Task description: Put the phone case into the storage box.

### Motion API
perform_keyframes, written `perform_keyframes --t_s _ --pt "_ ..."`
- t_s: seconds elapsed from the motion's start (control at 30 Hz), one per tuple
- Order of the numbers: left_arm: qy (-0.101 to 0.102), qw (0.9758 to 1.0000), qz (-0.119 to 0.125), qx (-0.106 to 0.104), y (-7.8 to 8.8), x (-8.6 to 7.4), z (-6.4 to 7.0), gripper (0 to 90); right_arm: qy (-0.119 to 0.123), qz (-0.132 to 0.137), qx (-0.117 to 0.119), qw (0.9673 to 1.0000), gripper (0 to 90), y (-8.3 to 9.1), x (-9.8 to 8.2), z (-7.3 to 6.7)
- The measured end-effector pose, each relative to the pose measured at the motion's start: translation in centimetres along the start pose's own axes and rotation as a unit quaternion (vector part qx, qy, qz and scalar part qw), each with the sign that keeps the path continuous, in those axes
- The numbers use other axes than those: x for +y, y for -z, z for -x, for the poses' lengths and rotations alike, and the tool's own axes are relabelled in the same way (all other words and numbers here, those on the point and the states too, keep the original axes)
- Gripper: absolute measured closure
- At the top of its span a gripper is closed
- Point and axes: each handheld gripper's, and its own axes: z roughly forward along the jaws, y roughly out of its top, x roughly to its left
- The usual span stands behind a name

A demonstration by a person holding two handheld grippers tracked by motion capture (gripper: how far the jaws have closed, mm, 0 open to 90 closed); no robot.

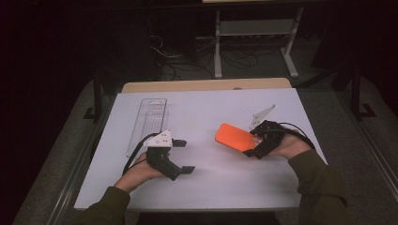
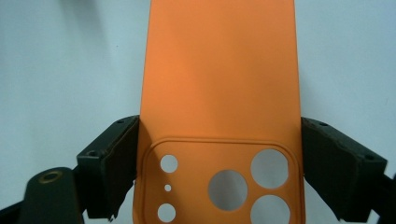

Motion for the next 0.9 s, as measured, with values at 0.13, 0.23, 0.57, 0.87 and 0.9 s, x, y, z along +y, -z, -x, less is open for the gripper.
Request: perform_keyframes --t_s 0.13,0.23,0.57,0.87,0.9 --pt "-0.010 0.9998 -0.017 -0.008 -0.1 0.7 0.0 0.0 0.006 0.000 0.002 1.0000 15.6 -0.1 0.1 -0.1" --pt "-0.018 0.9993 -0.029 -0.015 -0.3 1.2 -0.2 0.0 0.009 -0.001 0.002 1.0000 15.6 -0.1 0.3 -0.1" --pt "-0.030 0.9982 -0.045 -0.026 -0.7 2.4 -1.0 0.0 0.020 -0.003 0.012 0.9997 15.6 -0.4 0.6 -0.2" --pt "-0.045 0.9974 -0.049 -0.027 -0.7 3.7 -1.8 0.0 0.029 -0.009 0.014 0.9994 15.6 -0.6 0.8 -0.4" --pt "-0.048 0.9971 -0.051 -0.028 -0.7 3.7 -2.0 0.0 0.031 -0.008 0.014 0.9994 15.6 -0.6 0.9 -0.4"
